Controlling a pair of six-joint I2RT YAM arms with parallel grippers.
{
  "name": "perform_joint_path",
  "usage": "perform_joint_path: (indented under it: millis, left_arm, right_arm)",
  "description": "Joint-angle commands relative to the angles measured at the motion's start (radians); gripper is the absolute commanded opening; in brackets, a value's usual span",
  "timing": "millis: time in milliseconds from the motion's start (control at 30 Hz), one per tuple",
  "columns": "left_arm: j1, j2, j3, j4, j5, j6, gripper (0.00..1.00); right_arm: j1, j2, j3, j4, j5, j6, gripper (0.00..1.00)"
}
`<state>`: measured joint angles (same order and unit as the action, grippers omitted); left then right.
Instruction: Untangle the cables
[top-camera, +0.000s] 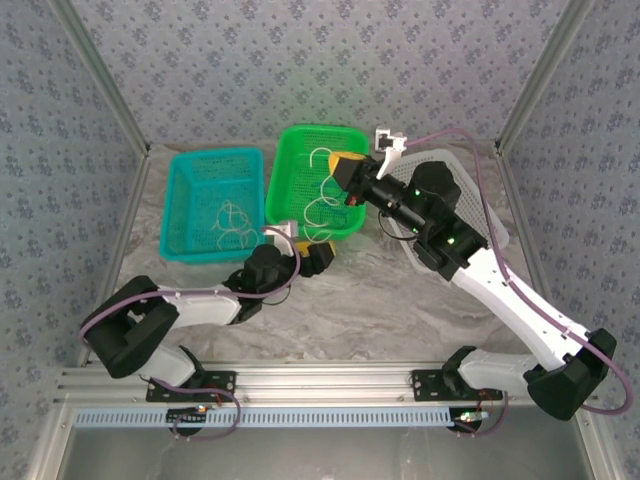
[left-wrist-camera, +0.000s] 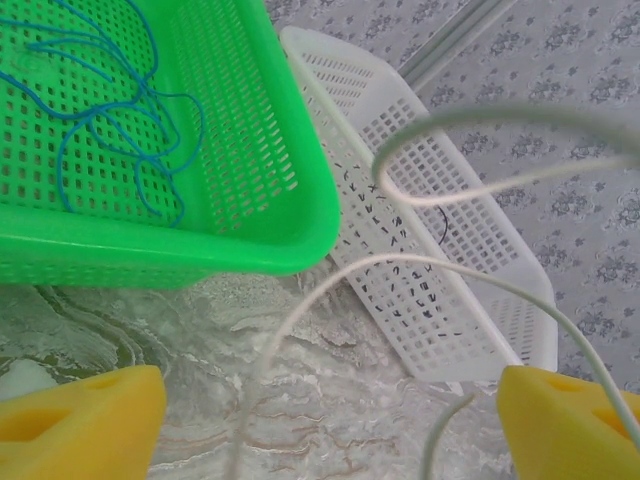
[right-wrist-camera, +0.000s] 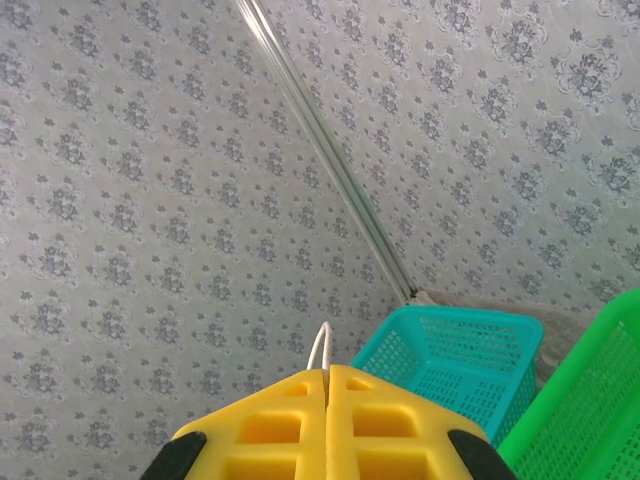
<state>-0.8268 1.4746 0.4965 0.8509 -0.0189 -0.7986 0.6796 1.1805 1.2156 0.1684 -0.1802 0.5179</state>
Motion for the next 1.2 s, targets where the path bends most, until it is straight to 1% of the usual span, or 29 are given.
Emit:
perform_joint_path:
  millis: [0, 133, 167, 233, 333, 400, 500, 567, 667, 767, 867, 933, 1033, 1167]
  left_arm:
    - [-0.002, 0.025, 0.036, 0.062, 0.029, -0.013, 0.84]
    - [0.003, 0.027, 0.031, 0.084, 0.023, -0.013, 0.83]
    - [0.005, 0.026, 0.029, 0.093, 0.023, -0.013, 0.81]
    - [0.012, 0.018, 0.026, 0.091, 0.023, -0.010, 0.75]
    - [0.017, 0.011, 0.025, 0.085, 0.015, -0.008, 0.61]
    - [0.018, 0.011, 0.031, 0.064, 0.011, -0.009, 0.48]
    - [0.018, 0.021, 0.042, 0.047, 0.021, -0.005, 0.31]
    - [0.017, 0.028, 0.045, 0.037, 0.025, -0.004, 0.24]
    - [0.018, 0.038, 0.042, 0.028, 0.019, -0.003, 0.22]
    - [0.017, 0.044, 0.038, 0.022, 0.019, 0.003, 0.17]
    - [0.017, 0.049, 0.041, -0.002, 0.023, 0.015, 0.17]
    - [0.015, 0.053, 0.041, -0.016, 0.031, 0.036, 0.15]
    - [0.013, 0.057, 0.043, -0.047, 0.049, 0.068, 0.11]
    - [0.003, 0.058, 0.050, -0.112, 0.070, 0.132, 0.04]
  right_arm:
    - [0.009, -0.005, 0.035, 0.058, -0.025, 0.031, 0.00]
    - [0.011, -0.013, 0.045, 0.054, -0.032, 0.025, 0.00]
    - [0.014, -0.014, 0.047, 0.051, -0.034, 0.024, 0.00]
    - [0.014, -0.018, 0.047, 0.051, -0.039, 0.024, 0.00]
    - [0.017, -0.024, 0.045, 0.054, -0.043, 0.024, 0.00]
    - [0.020, -0.027, 0.044, 0.056, -0.045, 0.022, 0.00]
    - [0.021, -0.032, 0.047, 0.056, -0.041, 0.014, 0.00]
    - [0.021, -0.034, 0.056, 0.044, -0.036, 0.000, 0.00]
    - [0.017, -0.037, 0.073, 0.017, -0.031, -0.021, 0.00]
    - [0.010, -0.042, 0.093, -0.006, -0.029, -0.042, 0.00]
    - [-0.001, -0.042, 0.118, -0.039, -0.007, -0.087, 0.00]
    - [-0.025, -0.035, 0.143, -0.065, -0.002, -0.111, 0.00]
    - [-0.072, -0.015, 0.192, -0.110, -0.032, -0.119, 0.00]
    - [-0.130, 0.002, 0.242, -0.158, -0.055, -0.137, 0.00]
